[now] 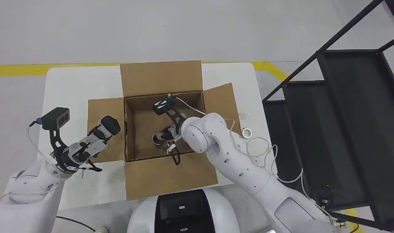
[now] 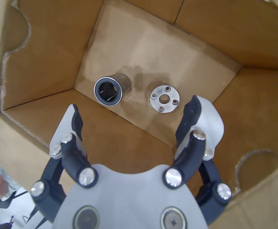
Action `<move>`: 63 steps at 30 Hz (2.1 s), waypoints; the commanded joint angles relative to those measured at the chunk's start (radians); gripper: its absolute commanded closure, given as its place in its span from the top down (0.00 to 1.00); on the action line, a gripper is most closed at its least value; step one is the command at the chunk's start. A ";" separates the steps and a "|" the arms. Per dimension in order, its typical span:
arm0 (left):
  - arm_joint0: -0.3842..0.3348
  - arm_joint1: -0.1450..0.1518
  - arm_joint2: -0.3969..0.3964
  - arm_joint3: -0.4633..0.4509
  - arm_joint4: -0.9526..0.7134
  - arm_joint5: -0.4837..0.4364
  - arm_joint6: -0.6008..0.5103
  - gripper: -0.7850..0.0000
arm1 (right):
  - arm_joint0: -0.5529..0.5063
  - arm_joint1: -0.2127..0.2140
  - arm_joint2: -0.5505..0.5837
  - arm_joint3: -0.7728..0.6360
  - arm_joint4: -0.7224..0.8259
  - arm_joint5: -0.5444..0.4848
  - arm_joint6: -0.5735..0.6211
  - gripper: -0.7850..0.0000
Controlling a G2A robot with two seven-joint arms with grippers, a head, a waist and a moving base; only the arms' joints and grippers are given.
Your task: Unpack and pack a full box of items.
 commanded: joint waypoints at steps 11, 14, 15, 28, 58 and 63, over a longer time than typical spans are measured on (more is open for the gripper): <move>0.000 0.000 0.000 0.000 0.000 0.000 0.000 1.00 | 0.157 -0.096 -0.192 0.287 0.073 0.034 -0.050 1.00; 0.000 0.000 0.000 0.000 0.000 0.000 0.000 1.00 | 0.176 -0.115 -0.213 0.340 0.094 0.037 -0.054 1.00; 0.000 0.000 0.000 0.000 0.000 0.000 0.000 1.00 | 0.182 -0.120 -0.218 0.354 0.101 0.038 -0.055 1.00; 0.000 0.000 0.000 0.000 0.000 0.000 0.000 1.00 | 0.211 -0.157 -0.230 0.432 0.123 0.066 -0.058 0.00; 0.000 0.000 0.000 0.000 0.000 0.000 0.000 1.00 | -0.416 0.040 0.351 -0.693 -0.084 -0.043 -0.032 0.00; 0.000 0.000 0.000 0.000 0.000 0.000 0.000 1.00 | -0.586 0.057 0.542 -0.829 -0.005 -0.031 -0.120 0.00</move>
